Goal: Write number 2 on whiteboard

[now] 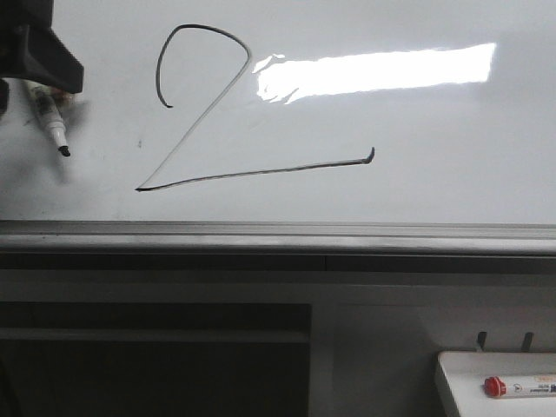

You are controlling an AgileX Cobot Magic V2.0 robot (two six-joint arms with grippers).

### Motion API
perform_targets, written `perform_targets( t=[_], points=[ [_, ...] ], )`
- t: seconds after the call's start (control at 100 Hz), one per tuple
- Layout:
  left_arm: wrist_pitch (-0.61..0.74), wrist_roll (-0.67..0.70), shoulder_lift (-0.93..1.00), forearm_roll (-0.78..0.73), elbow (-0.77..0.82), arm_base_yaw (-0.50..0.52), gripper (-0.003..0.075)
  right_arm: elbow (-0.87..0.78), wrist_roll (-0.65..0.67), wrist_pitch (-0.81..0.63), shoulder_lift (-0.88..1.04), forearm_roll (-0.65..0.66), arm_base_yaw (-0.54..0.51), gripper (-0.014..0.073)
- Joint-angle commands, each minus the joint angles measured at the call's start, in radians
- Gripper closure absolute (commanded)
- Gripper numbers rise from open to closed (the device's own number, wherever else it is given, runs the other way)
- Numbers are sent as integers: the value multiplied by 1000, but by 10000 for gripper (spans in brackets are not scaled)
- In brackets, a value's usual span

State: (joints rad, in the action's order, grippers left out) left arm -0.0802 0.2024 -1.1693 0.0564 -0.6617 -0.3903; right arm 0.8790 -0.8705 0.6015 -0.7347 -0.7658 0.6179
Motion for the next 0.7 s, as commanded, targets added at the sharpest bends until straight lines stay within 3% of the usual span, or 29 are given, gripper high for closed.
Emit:
perform_targets(
  t=[0.0, 0.12, 0.28, 0.37, 0.46, 0.54, 0.69],
  points=[
    [-18, 6, 96, -12, -24, 4, 227, 22, 1, -62, 6, 0, -7, 662],
    [-93, 6, 246, -94, -24, 4, 227, -14, 1, -95, 38, 33, -7, 662],
    [-226, 6, 465, -175, -24, 4, 267, -168, 1, -289, 122, 35, -7, 662],
    [-302, 6, 578, -175, -4, 4, 395, -324, 1, -516, 187, 35, -7, 662],
    [-372, 6, 699, -175, 47, 4, 580, -488, 1, -755, 255, 35, -7, 662],
    [-403, 6, 810, -175, 110, 4, 741, -602, 1, -880, 302, 33, -7, 663],
    [-403, 6, 974, -159, 228, 4, 741, -707, 1, -909, 361, 31, -7, 665]
  ],
)
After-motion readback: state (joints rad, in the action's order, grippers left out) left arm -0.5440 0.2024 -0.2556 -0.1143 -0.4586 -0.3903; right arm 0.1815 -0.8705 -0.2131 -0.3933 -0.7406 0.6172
